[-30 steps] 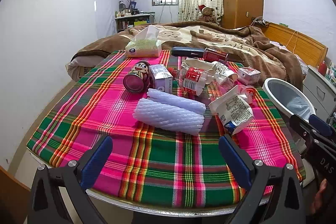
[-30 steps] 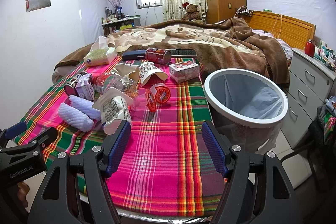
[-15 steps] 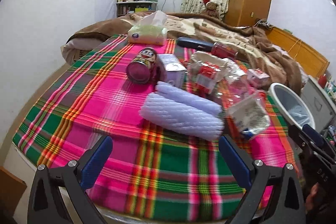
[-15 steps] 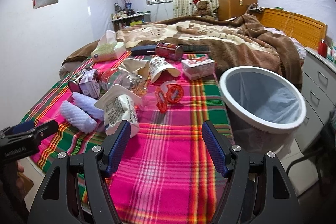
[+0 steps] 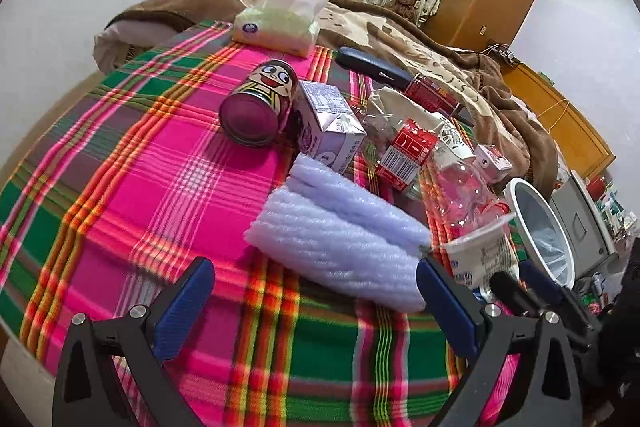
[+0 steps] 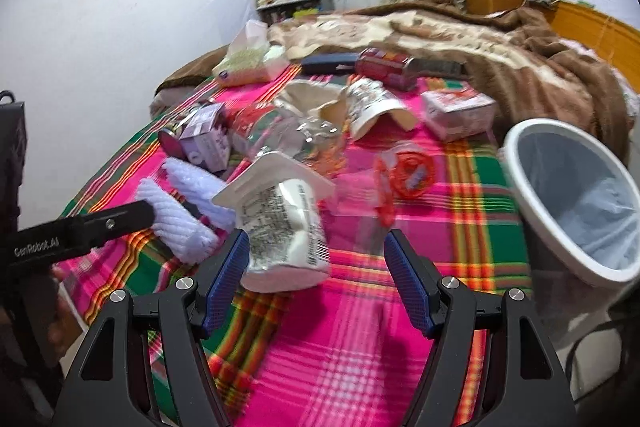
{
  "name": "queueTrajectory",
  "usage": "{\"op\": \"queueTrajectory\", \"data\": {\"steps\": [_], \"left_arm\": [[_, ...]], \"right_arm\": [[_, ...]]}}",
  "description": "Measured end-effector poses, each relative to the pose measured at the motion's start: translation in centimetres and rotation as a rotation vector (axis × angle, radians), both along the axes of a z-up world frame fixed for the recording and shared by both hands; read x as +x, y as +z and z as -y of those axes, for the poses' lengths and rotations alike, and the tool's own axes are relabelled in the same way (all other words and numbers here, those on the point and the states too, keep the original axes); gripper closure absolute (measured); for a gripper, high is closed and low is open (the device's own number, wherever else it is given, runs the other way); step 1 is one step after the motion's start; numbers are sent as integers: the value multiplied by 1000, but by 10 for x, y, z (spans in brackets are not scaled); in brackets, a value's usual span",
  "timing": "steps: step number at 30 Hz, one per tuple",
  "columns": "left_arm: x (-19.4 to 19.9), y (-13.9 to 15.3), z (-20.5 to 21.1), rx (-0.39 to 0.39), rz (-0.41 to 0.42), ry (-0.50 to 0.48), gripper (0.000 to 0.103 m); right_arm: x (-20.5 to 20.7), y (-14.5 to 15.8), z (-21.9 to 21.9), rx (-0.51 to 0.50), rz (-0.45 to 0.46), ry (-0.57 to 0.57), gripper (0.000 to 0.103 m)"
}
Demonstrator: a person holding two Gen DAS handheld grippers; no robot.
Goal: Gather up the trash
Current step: 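Grasp the white foam fruit nets with the left tool while the right tool grasps the white yogurt cup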
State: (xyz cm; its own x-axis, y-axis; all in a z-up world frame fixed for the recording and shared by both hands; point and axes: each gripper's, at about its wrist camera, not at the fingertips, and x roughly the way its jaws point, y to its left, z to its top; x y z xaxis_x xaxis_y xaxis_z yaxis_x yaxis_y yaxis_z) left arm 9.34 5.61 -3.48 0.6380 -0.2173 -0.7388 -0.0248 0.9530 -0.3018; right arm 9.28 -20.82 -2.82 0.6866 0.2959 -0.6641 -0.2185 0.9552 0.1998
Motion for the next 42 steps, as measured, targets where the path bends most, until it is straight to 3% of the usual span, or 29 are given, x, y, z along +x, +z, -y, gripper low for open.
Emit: {"op": "queueTrajectory", "data": {"steps": [7, 14, 20, 26, 28, 31, 33, 38, 42], "left_arm": [[15, -6, 2, -8, -37, 4, 4], [21, -11, 9, -21, -74, 12, 9], [20, -14, 24, -28, -85, 2, 10], [15, -11, 32, 43, -92, -17, 15], [14, -6, 28, 68, -83, 3, 22], [19, -8, 22, 13, -87, 0, 29], [23, -15, 19, -67, -119, 3, 31], [26, -14, 23, -81, -107, 36, 32], [27, -16, 27, -107, -86, 32, 48]], "right_arm": [[3, -8, -5, 46, -49, 80, 55], [-1, -8, 0, 73, -42, 92, 56], [-6, -5, 9, 29, -21, 59, 56], [-9, -3, 14, 20, -10, 57, 56], [-9, -2, 17, 36, -10, 54, 56], [-7, -3, 19, 45, -11, 46, 56], [-7, -2, 20, 45, -9, 41, 56], [-7, -1, 24, 47, -1, 25, 56], [-7, -1, 25, 44, 5, 16, 56]]}}
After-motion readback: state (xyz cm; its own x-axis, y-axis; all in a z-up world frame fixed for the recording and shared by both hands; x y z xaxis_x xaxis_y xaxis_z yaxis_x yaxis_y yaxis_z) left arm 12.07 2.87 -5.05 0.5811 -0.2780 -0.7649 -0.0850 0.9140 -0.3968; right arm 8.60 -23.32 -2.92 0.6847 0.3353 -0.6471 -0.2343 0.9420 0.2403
